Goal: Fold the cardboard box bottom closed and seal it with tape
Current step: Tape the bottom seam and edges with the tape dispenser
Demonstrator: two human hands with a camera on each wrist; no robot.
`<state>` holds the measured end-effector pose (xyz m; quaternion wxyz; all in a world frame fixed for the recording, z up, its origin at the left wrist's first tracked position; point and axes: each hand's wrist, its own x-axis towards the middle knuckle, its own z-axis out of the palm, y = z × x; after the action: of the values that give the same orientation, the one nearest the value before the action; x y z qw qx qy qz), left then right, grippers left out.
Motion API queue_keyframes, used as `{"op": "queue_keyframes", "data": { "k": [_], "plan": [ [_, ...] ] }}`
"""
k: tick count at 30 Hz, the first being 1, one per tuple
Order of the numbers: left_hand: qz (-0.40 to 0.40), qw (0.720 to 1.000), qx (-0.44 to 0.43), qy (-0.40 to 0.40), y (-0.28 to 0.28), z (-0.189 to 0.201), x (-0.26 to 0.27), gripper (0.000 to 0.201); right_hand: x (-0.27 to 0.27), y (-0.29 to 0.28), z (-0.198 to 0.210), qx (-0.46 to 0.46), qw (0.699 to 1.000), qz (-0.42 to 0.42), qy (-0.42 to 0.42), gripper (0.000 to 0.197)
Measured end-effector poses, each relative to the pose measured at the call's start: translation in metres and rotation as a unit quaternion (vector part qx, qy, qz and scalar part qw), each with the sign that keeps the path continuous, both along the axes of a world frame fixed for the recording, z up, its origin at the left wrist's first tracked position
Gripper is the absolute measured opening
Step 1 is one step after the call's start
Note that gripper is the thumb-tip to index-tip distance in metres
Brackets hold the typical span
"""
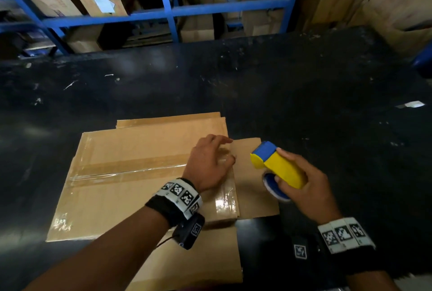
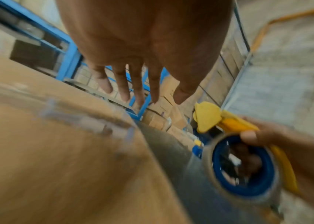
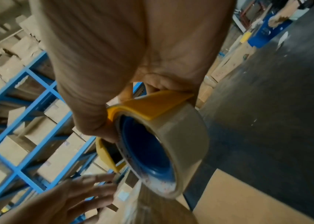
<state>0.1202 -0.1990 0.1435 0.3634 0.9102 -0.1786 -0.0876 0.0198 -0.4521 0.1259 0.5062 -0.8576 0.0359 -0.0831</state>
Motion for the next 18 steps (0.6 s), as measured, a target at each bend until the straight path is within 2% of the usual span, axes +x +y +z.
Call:
{"op": "queue_keyframes", "data": {
  "k": [2, 5, 10, 18],
  "plan": [
    [0.017, 0.988, -0.131, 0.081, -0.003, 0.013, 0.006, 0.039, -0.010, 0.019, 0.008, 0.028, 0.999, -0.015, -0.028, 0.068],
    [0.024, 0.959, -0.229, 0.162, -0.009, 0.033, 0.013, 0.024, -0.021, 0.046, 0.018, 0.055, 0.995, -0.040, -0.072, 0.066],
    [0.006, 0.927, -0.259, 0.270, -0.002, 0.060, 0.010, 0.025, -0.035, 0.074, 0.019, 0.042, 0.993, -0.066, -0.086, 0.072],
    [0.001, 0.894, -0.292, 0.341, 0.023, 0.067, 0.008, 0.027, -0.055, 0.113, 0.030, 0.048, 0.983, -0.108, -0.140, 0.074]
  ]
}}
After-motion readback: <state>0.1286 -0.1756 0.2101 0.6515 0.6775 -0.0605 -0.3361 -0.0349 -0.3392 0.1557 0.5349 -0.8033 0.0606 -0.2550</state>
